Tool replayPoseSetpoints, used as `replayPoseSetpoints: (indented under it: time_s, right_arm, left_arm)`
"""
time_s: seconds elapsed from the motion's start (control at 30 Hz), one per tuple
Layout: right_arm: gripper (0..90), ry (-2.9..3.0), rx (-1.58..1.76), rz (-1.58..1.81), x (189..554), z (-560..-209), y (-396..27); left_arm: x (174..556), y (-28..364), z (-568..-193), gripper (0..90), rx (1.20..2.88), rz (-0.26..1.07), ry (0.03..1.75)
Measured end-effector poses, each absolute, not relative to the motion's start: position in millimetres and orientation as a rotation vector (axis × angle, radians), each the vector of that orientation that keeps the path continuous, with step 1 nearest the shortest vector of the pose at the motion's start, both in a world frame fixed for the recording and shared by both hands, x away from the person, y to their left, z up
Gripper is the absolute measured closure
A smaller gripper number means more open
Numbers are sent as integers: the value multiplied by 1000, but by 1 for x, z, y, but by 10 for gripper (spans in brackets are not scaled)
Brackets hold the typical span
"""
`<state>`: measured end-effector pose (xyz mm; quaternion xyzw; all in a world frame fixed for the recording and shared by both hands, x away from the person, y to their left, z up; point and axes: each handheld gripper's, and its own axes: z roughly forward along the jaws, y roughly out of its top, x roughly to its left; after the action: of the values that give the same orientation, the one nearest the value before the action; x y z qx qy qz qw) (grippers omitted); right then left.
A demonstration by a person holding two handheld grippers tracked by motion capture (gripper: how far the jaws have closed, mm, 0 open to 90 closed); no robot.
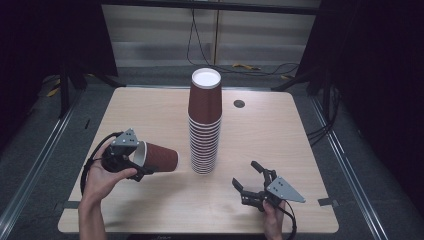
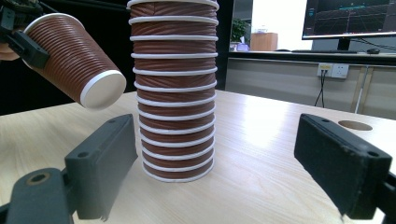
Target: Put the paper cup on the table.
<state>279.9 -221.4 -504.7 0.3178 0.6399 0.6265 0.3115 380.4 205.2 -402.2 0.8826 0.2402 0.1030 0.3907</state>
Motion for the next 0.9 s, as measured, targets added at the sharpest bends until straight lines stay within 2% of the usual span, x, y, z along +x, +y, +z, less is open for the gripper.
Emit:
replayPoseSetpoints:
  time_s: [0.9]
  right_arm:
    - [129, 1687, 837, 1655, 280, -505, -221]
  left_arm:
    - [419, 189, -398, 33, 2520, 319, 684]
